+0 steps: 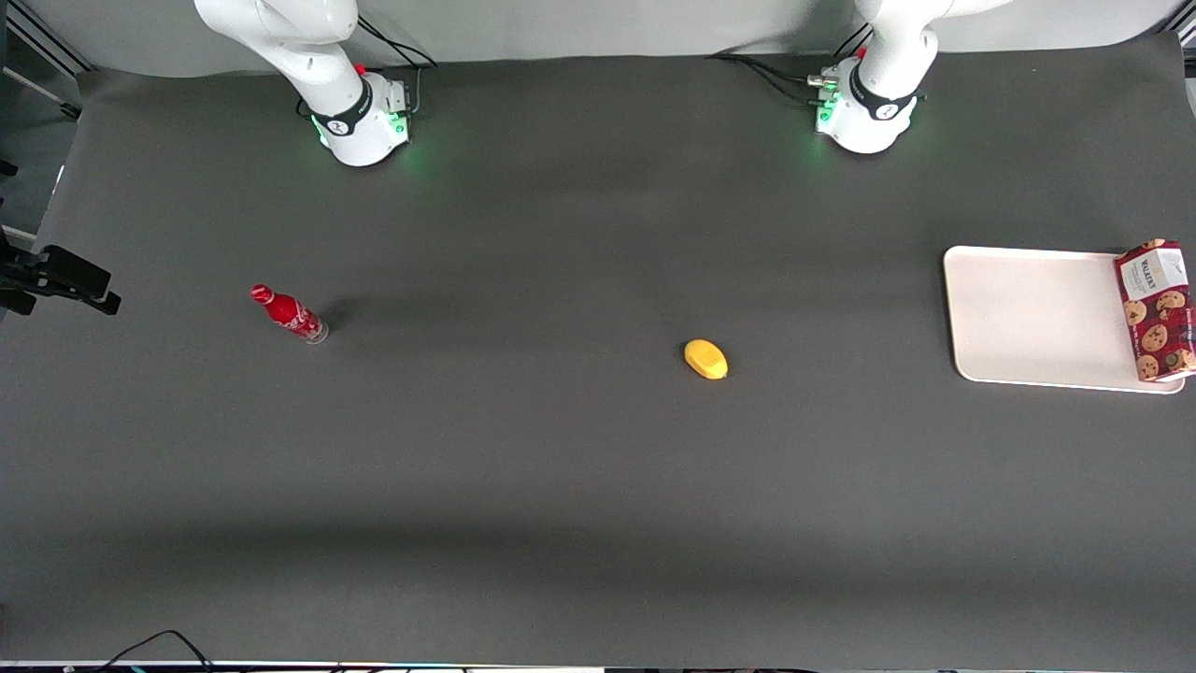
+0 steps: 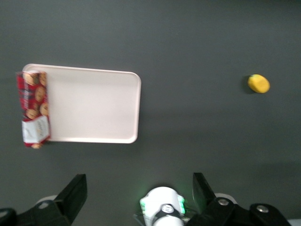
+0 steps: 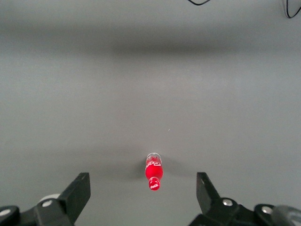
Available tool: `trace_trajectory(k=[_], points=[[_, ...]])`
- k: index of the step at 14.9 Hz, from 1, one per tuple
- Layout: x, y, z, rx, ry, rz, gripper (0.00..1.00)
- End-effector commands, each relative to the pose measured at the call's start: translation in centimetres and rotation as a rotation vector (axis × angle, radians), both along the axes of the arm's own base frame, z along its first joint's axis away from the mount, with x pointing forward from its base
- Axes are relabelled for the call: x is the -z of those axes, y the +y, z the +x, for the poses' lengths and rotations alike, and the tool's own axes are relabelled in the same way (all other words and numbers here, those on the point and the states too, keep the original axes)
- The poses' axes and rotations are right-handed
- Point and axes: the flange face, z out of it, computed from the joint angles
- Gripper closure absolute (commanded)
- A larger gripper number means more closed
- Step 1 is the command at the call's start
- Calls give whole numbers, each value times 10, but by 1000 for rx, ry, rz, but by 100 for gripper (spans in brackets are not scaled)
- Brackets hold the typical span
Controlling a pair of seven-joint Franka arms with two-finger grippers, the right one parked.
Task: Place red cookie box on tray
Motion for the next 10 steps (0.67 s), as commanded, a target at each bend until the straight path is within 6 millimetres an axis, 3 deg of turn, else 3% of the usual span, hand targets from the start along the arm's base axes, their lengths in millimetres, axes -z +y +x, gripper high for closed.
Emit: trace_trajectory(k=[1, 2, 4, 10], points=[[13, -101, -36, -53, 36, 62, 0], [26, -120, -46, -48, 23, 74, 0], [49, -133, -65, -56, -20, 97, 0], [35, -133, -53, 44, -51, 98, 0]])
